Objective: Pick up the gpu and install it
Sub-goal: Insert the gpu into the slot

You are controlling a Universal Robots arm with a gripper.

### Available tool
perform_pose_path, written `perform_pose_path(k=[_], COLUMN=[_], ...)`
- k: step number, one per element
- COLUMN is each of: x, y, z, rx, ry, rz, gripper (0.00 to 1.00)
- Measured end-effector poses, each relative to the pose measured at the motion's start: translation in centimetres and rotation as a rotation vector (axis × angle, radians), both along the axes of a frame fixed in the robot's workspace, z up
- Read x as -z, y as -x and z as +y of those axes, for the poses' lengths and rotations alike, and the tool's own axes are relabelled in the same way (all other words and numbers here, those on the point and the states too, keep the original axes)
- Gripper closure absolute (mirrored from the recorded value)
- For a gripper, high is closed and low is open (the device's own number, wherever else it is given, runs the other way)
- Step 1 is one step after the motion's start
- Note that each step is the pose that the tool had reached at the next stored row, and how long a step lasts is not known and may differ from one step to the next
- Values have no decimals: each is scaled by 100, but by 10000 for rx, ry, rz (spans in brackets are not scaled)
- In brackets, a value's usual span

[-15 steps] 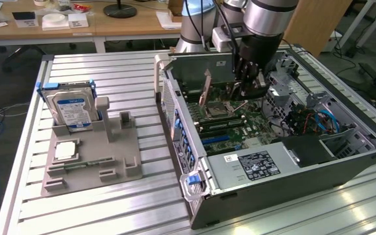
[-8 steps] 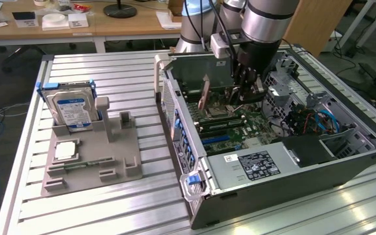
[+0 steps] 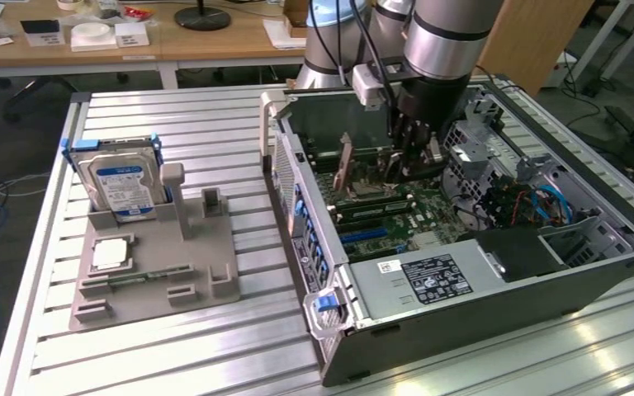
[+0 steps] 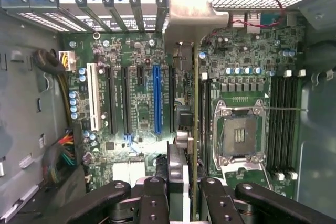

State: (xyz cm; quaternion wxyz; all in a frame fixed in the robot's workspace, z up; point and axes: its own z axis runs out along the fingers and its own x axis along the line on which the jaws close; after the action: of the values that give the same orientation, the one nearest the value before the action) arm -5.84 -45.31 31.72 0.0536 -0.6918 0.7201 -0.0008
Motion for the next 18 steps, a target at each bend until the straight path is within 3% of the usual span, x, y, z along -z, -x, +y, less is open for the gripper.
perform_pose_path(k=[18], x=[167], y=[42], z=[-40], rx=[-1], ry=[-2], rz=[9], gripper=[72])
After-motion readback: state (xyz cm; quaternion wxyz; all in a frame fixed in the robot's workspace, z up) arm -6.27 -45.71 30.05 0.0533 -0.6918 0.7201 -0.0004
